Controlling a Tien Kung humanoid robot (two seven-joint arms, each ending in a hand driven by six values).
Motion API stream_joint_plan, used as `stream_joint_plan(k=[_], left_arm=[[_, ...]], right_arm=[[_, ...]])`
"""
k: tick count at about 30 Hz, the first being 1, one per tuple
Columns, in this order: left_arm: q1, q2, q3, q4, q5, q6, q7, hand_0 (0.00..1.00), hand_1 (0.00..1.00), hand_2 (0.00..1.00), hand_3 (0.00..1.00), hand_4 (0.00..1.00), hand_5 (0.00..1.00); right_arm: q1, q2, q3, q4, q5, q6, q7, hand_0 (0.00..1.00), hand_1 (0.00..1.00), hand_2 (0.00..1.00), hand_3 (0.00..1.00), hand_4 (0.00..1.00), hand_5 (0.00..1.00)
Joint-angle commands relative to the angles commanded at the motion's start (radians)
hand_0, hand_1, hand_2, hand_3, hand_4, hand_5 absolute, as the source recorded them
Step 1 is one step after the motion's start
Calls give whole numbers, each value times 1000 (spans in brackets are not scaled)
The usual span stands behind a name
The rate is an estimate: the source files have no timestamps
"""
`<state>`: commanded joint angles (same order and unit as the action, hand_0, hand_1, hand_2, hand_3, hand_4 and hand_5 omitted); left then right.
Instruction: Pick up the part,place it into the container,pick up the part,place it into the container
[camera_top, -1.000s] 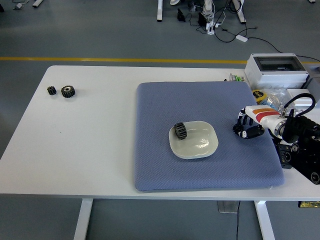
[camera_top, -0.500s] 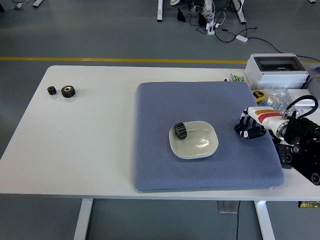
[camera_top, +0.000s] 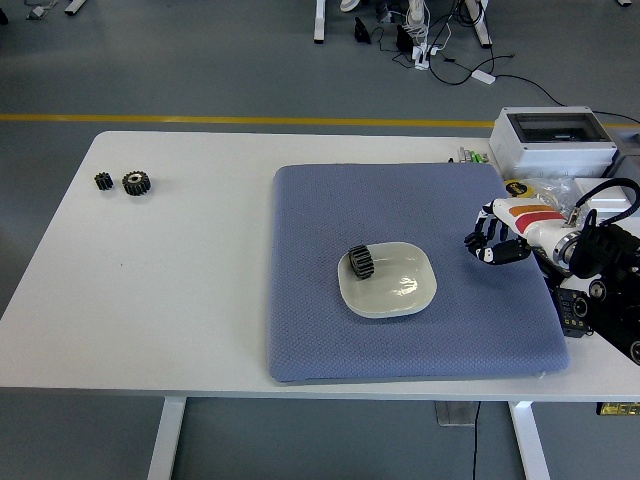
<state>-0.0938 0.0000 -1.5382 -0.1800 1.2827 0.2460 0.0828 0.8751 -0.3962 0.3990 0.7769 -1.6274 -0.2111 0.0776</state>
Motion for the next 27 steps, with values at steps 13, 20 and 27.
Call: stream_joint_plan(k=[13, 20, 27], left_arm=[[3, 0, -5, 0, -1, 0, 0, 720, 697, 669, 555, 637, 576], [6, 0, -2, 0, -4, -1, 2, 720, 697, 671, 555, 639, 579], [7, 0, 3, 0, -9, -1, 2, 720, 697, 671, 556, 639, 576]], right_arm=[[-15, -10, 74, 280, 31, -50, -31, 224, 389, 455, 484, 707, 229], [-7, 50, -7, 336, 70, -55, -36, 223, 388, 454, 483, 705, 225], [6, 117, -46, 295, 111, -70, -27, 222, 387, 454, 486, 701, 226]])
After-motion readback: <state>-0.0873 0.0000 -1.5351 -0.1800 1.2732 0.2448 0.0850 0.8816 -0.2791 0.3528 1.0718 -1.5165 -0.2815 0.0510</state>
